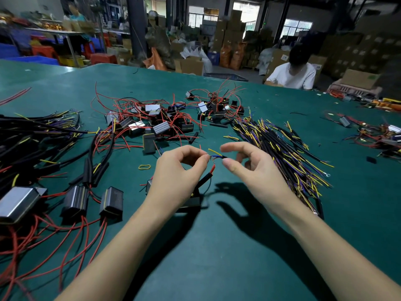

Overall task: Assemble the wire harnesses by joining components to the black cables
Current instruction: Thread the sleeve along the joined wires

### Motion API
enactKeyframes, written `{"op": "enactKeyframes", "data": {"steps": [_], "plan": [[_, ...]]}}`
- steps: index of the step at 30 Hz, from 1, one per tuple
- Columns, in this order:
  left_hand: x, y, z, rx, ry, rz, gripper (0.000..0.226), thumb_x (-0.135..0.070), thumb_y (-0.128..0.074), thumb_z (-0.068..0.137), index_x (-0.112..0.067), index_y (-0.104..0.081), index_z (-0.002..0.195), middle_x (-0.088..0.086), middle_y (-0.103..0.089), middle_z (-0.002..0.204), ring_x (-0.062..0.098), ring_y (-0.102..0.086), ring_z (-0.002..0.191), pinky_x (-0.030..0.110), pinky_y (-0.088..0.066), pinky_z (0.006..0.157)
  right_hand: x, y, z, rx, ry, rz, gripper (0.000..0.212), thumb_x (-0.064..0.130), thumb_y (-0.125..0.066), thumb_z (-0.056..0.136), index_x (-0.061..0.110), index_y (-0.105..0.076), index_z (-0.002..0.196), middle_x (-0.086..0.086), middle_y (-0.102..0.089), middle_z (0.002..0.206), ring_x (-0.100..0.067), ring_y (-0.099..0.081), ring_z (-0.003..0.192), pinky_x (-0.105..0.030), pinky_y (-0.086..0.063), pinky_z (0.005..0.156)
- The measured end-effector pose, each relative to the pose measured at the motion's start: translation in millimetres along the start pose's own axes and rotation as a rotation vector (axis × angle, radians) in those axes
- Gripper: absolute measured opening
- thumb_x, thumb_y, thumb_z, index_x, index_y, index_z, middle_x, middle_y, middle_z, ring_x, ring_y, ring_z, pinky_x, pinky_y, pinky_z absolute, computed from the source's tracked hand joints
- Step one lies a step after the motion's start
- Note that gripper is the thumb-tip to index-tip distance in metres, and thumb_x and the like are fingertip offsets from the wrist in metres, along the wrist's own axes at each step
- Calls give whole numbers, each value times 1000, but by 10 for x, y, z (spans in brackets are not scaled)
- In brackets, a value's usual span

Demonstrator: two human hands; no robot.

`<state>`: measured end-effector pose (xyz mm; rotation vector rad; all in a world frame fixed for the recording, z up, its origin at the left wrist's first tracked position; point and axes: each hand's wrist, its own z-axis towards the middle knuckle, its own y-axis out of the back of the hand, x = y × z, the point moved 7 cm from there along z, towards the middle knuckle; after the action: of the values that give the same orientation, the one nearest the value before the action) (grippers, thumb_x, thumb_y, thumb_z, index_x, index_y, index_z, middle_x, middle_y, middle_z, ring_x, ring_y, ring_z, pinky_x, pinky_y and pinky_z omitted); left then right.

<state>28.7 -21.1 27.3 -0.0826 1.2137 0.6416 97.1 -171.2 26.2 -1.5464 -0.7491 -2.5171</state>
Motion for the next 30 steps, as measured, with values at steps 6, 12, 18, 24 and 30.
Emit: {"op": "enactKeyframes", "data": {"steps": [6,12,18,24,30], "plan": [[-146,-26,-30,4,-186,98,8,-9,-68,84,-15,-70,79,-7,-69,75,-1,-58,71,7,-37,67,75,-78,-4,60,-23,32,15,7,-61,90,18,-71,93,4,-71,85,5,-57,74,-12,-45,75],[-238,-57,-77,26,-323,174,6,-5,-69,83,-10,-70,81,-3,-68,76,4,-58,77,5,-35,70,57,-63,19,130,-39,57,14,11,-64,88,21,-69,80,12,-60,68,-1,-50,64,-15,-41,64],[-199,-78,-76,23,-267,128,5,-10,-69,84,-11,-71,79,-6,-69,73,-1,-57,73,3,-35,69,52,-64,37,162,-37,86,15,9,-64,88,20,-69,80,7,-65,73,-6,-54,70,-17,-43,68],[-226,-71,-86,-14,-310,152,6,-6,-70,83,-12,-70,79,-5,-68,75,0,-56,75,3,-34,70,27,-107,51,229,-79,40,12,10,-64,89,17,-72,85,-5,-64,77,-12,-49,72,-26,-37,67],[-205,-64,-85,-34,-294,119,7,-9,-71,82,-15,-70,78,-9,-69,73,-1,-58,72,3,-35,68,11,-86,47,179,-83,70,12,10,-64,88,17,-67,78,5,-60,70,-11,-48,69,-23,-38,65]]}}
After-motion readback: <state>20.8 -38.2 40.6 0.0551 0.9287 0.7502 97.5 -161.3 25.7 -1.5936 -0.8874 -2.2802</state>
